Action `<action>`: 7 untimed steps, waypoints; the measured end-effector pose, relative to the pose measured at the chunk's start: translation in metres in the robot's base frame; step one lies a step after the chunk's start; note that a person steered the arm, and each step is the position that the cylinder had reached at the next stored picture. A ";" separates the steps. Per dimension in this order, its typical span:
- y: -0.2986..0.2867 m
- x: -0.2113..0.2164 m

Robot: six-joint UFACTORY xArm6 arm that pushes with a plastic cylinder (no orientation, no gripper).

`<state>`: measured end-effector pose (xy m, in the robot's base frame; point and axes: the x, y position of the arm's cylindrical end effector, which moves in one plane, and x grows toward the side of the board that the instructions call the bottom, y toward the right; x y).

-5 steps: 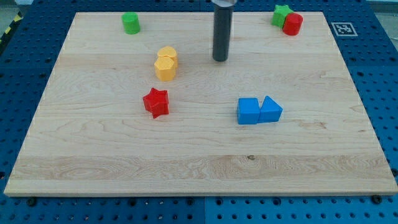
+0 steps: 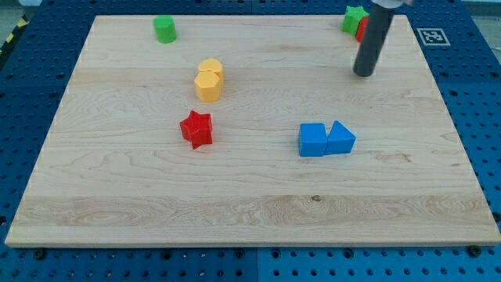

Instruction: Slide the red circle close to the red star

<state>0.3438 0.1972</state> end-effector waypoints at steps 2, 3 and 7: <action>0.060 -0.030; 0.089 -0.064; 0.051 -0.123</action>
<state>0.2203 0.2478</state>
